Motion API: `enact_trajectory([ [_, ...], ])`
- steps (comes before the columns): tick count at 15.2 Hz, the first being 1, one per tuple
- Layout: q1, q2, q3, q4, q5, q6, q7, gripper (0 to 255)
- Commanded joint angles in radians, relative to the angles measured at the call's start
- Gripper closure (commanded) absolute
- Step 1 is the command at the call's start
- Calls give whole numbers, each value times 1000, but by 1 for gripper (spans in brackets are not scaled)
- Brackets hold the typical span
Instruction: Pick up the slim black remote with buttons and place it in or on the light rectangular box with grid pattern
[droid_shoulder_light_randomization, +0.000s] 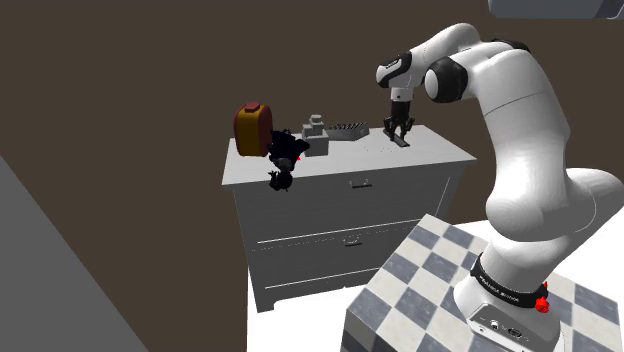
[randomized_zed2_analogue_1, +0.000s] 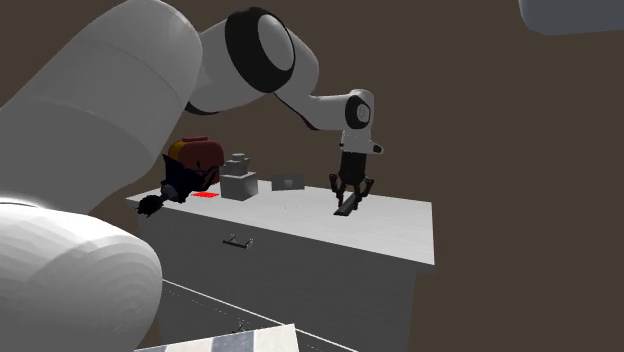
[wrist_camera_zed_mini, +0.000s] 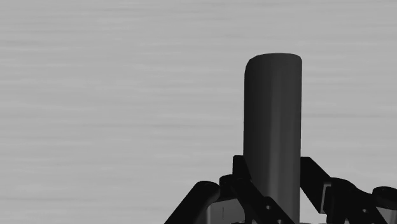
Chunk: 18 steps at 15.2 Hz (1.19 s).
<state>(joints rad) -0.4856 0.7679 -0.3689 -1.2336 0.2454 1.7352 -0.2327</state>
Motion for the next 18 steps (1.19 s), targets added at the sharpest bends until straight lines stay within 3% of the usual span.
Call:
enact_trajectory([
  [1,3,3,4,-3,5,-2,0,255],
  [7,1,7,4,0,6,-1,-1,255],
  [18,-6,-31,-4,86,-7,-123,10,255],
])
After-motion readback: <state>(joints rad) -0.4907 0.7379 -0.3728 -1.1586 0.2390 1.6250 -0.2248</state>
